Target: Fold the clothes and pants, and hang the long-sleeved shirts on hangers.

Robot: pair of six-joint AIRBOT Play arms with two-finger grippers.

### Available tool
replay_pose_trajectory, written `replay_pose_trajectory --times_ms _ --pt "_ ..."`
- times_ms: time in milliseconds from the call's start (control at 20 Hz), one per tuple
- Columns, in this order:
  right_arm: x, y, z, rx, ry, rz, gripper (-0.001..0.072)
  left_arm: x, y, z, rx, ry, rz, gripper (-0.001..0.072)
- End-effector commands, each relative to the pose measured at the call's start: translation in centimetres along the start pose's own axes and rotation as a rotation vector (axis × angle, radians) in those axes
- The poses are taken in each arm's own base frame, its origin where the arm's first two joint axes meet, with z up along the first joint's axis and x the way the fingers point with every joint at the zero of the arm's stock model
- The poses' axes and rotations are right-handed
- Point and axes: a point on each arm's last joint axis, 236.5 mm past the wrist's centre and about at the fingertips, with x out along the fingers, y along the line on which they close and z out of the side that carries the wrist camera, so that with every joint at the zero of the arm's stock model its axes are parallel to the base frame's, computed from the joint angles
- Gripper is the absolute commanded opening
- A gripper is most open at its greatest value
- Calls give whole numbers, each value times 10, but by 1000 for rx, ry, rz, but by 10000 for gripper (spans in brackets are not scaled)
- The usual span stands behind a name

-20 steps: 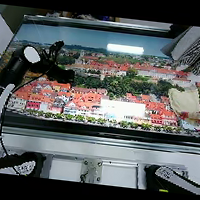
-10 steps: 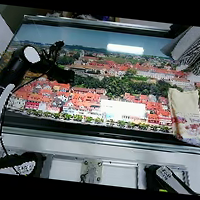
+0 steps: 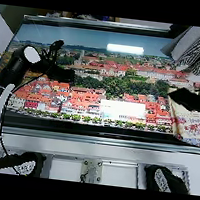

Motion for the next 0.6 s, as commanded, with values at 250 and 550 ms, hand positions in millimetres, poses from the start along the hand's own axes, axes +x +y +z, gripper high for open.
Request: replay_pose_trajectory --times_ms 250,550 --pt "37 115 -68 -287 220 257 14 0 0 1 0 -6 0 11" --pt "37 115 -68 -287 220 257 14 0 0 1 0 -6 0 11"
